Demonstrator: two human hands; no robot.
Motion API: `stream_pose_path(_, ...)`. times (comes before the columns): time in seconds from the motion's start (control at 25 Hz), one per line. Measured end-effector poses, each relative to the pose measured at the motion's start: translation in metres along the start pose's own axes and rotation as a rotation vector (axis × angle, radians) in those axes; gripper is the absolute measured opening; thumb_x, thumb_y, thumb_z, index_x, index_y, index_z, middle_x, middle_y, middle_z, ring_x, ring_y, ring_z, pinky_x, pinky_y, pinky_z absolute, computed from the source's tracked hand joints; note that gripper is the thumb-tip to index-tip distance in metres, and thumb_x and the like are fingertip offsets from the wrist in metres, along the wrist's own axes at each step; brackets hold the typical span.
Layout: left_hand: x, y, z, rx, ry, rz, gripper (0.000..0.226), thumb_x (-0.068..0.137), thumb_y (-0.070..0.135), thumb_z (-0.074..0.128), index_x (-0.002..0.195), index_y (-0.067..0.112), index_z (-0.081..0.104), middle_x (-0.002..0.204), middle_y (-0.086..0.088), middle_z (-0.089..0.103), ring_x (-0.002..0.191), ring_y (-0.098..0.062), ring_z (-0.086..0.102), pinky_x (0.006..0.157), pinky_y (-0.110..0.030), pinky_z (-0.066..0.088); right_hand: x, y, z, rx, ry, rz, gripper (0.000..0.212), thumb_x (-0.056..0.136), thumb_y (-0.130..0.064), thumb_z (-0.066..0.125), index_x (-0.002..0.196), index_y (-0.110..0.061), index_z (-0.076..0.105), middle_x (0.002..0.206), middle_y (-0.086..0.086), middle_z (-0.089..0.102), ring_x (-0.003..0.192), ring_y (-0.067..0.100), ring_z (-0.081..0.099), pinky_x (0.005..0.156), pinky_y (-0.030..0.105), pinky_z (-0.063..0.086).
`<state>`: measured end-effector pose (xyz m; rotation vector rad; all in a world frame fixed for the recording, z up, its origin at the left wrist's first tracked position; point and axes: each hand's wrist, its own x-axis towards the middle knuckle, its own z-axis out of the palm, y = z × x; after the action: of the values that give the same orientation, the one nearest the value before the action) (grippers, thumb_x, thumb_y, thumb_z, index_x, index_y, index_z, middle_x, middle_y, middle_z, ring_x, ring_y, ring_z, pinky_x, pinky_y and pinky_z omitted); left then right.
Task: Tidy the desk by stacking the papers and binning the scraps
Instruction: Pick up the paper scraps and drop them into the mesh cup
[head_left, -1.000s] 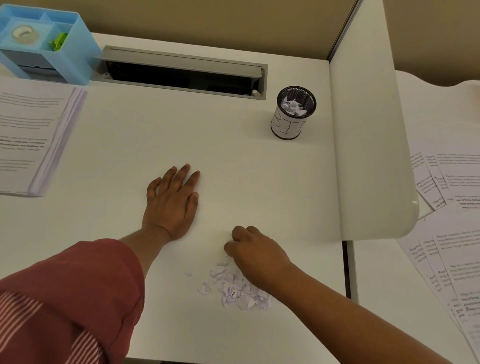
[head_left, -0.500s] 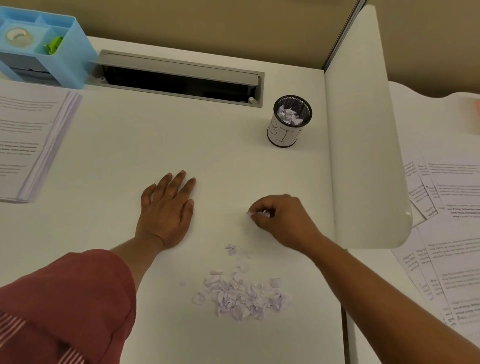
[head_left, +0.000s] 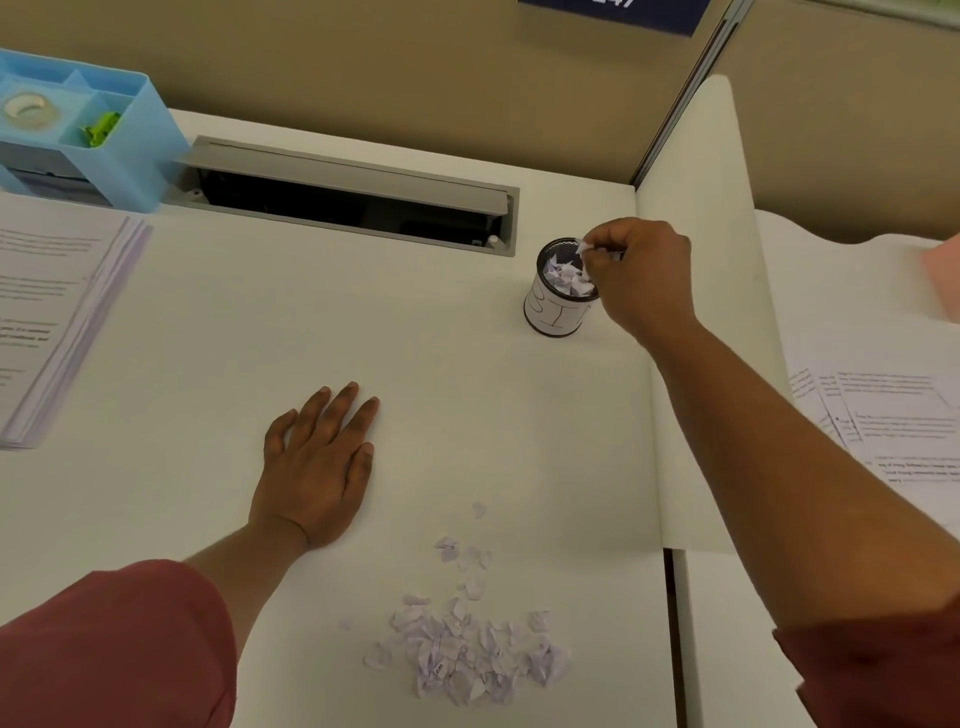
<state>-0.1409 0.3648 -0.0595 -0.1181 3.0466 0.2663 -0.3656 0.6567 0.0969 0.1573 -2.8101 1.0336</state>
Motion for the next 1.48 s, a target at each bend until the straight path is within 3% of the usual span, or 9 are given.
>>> stream_pose_path(0.12, 0.0, 0.0, 0.0, 0.007, 0.001, 0.003, 0.059, 0.102, 0.045, 0.019, 0.158, 0.034, 0.031, 0.167, 0.007, 0.023, 0.154, -0.02, 0.018, 0.12, -0.046, 0.013, 0.017, 0.006, 0.007, -0.167, -0.109, -0.014, 0.017, 0.091, -0.009, 0.063, 0.095, -0.01, 0.079, 0.1, 0.006, 0.076, 0.089, 0.023, 0.069, 0.074, 0.023, 0.047)
stream_pose_path(0.28, -0.001, -0.001, 0.001, 0.014, 0.004, 0.0, 0.058, 0.102, 0.044, 0.019, 0.158, 0.034, 0.031, 0.167, 0.007, 0.023, 0.154, -0.02, 0.018, 0.12, -0.045, 0.013, 0.021, 0.002, 0.011, -0.09, -0.098, 0.081, 0.034, 0.087, 0.005, 0.05, 0.103, -0.005, 0.077, 0.111, 0.009, 0.075, 0.104, 0.025, 0.067, 0.082, 0.024, 0.049)
stream_pose_path(0.48, -0.001, -0.001, 0.001, 0.02, 0.007, 0.002, 0.057, 0.102, 0.044, 0.021, 0.158, 0.034, 0.031, 0.167, 0.008, 0.023, 0.154, -0.02, 0.019, 0.121, -0.045, 0.013, 0.015, 0.002, 0.018, -0.127, -0.12, -0.06, 0.029, 0.084, 0.005, 0.052, 0.091, -0.007, 0.077, 0.097, 0.007, 0.076, 0.09, 0.027, 0.068, 0.074, 0.027, 0.05)
stream_pose_path(0.6, -0.001, -0.001, 0.002, 0.022, -0.001, -0.005, 0.057, 0.102, 0.044, 0.02, 0.159, 0.036, 0.027, 0.168, 0.009, 0.02, 0.155, -0.019, 0.016, 0.122, -0.044, 0.012, -0.005, -0.003, 0.022, -0.076, -0.077, -0.122, 0.021, 0.087, -0.001, 0.058, 0.09, -0.01, 0.077, 0.091, 0.001, 0.075, 0.083, 0.017, 0.065, 0.069, 0.019, 0.044)
stream_pose_path(0.76, -0.001, 0.0, -0.001, 0.025, -0.005, 0.001, 0.058, 0.102, 0.044, 0.02, 0.158, 0.034, 0.029, 0.167, 0.007, 0.022, 0.154, -0.02, 0.018, 0.121, -0.045, 0.013, -0.071, 0.004, 0.04, 0.04, -0.083, -0.208, 0.018, 0.087, -0.003, 0.066, 0.097, -0.012, 0.077, 0.091, -0.001, 0.073, 0.077, 0.008, 0.058, 0.075, 0.02, 0.043)
stream_pose_path(1.0, -0.001, 0.001, -0.002, 0.007, -0.007, 0.0, 0.058, 0.101, 0.044, 0.02, 0.157, 0.033, 0.03, 0.167, 0.006, 0.022, 0.154, -0.02, 0.016, 0.12, -0.045, 0.012, -0.189, 0.082, 0.071, -0.225, -0.323, -0.35, 0.027, 0.091, -0.005, 0.06, 0.114, -0.007, 0.073, 0.124, 0.009, 0.07, 0.114, 0.031, 0.065, 0.099, 0.041, 0.05)
stream_pose_path(1.2, 0.001, 0.003, -0.002, -0.016, 0.011, 0.007, 0.058, 0.101, 0.043, 0.023, 0.156, 0.031, 0.033, 0.166, 0.004, 0.025, 0.153, -0.022, 0.019, 0.119, -0.046, 0.014, -0.223, 0.108, 0.056, -0.435, -0.352, -0.282, 0.048, 0.104, -0.037, 0.034, 0.148, -0.023, 0.049, 0.16, 0.001, 0.039, 0.15, 0.026, 0.03, 0.116, 0.042, 0.026)
stream_pose_path(1.32, 0.001, 0.004, -0.003, -0.015, 0.005, 0.008, 0.057, 0.101, 0.043, 0.023, 0.157, 0.032, 0.032, 0.166, 0.003, 0.025, 0.153, -0.022, 0.018, 0.119, -0.046, 0.014, -0.241, 0.11, 0.048, -0.502, -0.37, -0.198, 0.053, 0.106, -0.04, 0.023, 0.157, -0.029, 0.031, 0.167, -0.005, 0.022, 0.156, 0.02, 0.012, 0.121, 0.039, 0.013)
stream_pose_path(1.48, 0.0, 0.001, -0.002, -0.005, -0.004, 0.012, 0.056, 0.102, 0.043, 0.024, 0.157, 0.032, 0.031, 0.167, 0.003, 0.023, 0.154, -0.022, 0.017, 0.12, -0.047, 0.015, -0.246, 0.104, 0.046, -0.512, -0.39, -0.154, 0.053, 0.105, -0.04, 0.023, 0.157, -0.03, 0.03, 0.167, -0.005, 0.021, 0.156, 0.02, 0.011, 0.121, 0.04, 0.013)
